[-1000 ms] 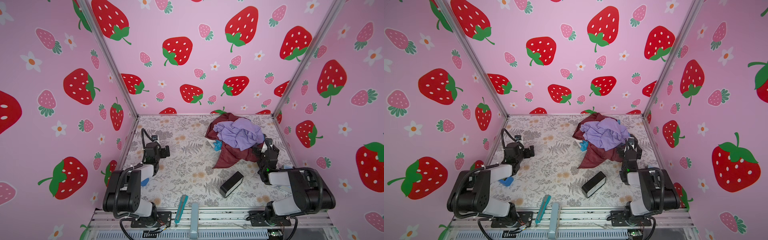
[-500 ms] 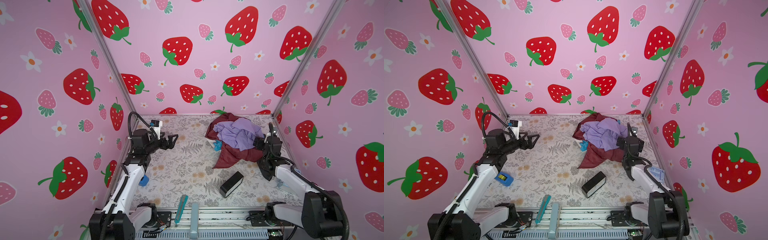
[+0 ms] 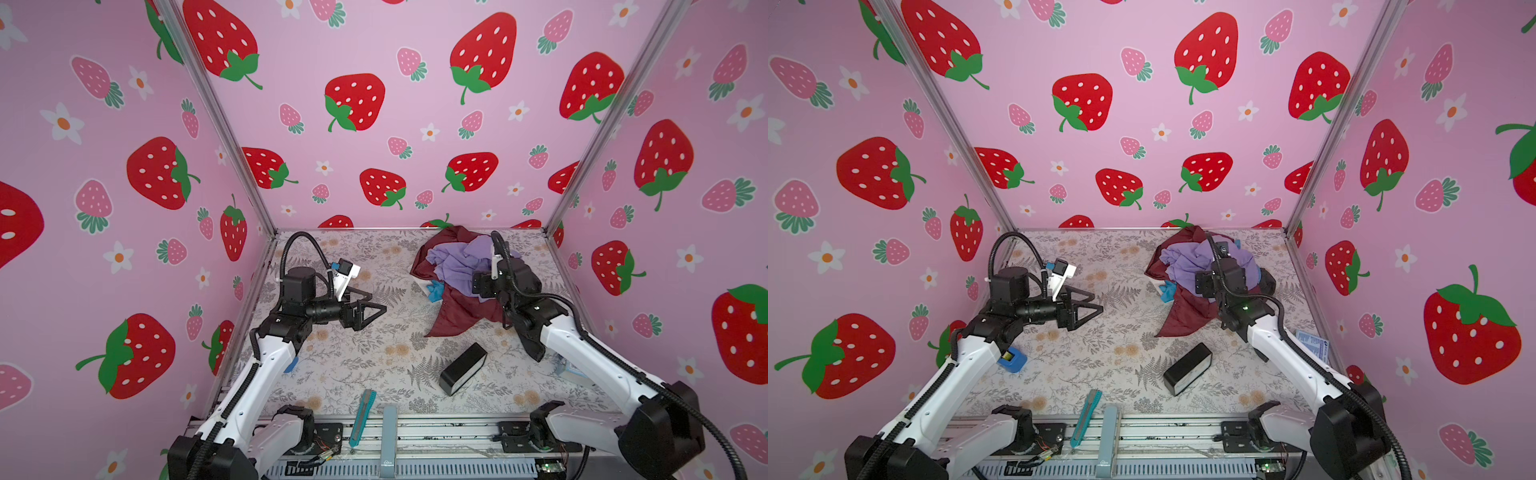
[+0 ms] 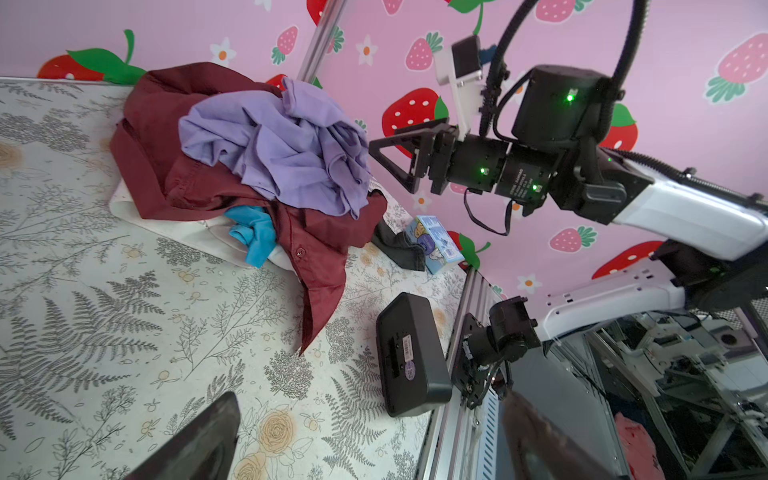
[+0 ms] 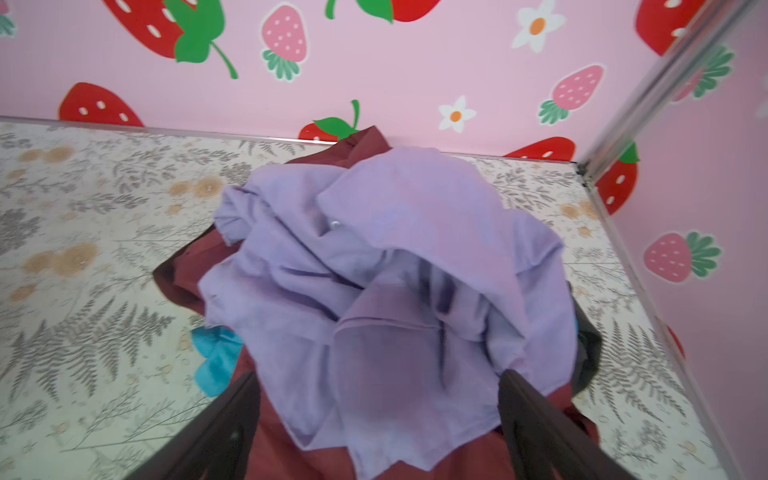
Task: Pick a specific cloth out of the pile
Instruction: 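Raise the left arm to hover while the right gripper reaches the pile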
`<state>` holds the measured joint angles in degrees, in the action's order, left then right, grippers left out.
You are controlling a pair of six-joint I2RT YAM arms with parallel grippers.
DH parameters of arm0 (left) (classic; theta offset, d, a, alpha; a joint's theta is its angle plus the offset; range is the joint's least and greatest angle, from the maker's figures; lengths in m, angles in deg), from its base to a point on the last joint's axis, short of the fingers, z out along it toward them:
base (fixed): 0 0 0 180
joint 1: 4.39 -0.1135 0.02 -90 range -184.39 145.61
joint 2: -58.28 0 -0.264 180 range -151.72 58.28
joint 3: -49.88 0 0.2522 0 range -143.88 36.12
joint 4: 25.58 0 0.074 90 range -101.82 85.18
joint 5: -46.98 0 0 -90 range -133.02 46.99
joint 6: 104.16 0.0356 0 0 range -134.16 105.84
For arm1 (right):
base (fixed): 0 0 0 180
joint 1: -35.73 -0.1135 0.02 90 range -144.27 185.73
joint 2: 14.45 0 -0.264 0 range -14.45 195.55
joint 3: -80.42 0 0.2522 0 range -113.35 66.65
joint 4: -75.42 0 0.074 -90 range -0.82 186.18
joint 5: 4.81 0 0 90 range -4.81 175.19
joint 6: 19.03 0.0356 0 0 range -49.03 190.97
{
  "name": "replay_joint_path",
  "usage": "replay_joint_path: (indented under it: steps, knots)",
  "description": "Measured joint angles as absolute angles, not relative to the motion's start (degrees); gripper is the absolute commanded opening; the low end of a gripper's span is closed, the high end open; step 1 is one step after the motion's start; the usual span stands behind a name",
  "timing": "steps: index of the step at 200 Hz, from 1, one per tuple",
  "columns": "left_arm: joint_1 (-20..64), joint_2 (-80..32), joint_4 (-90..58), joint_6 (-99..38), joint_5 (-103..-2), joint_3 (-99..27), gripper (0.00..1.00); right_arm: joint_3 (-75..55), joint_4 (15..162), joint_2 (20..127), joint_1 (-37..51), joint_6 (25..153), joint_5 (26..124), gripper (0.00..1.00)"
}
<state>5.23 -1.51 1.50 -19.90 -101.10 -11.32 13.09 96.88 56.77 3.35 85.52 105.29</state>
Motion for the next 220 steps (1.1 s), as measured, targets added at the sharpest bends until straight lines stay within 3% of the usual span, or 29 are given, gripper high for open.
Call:
replay_joint_path:
  steps: [28, 81, 169, 220]
  knots:
    - [6.09, -3.96, 3.95, -17.91, -101.27, -11.36, 0.99, 10.78, 100.58, 61.49, 0.25, 86.85, 104.37, 0.76]
    - [7.33, -10.71, 9.42, -15.77, -99.66, -12.89, 0.99, 8.81, 104.34, 69.36, -3.42, 89.21, 104.42, 0.72]
    - [7.53, -10.76, 10.60, -14.61, -97.43, -13.33, 0.99, 4.92, 107.24, 75.72, -5.22, 90.70, 106.49, 0.68]
    - [7.57, -10.78, 10.75, -14.52, -97.36, -13.59, 0.99, 4.92, 107.70, 77.73, -5.26, 90.66, 106.75, 0.61]
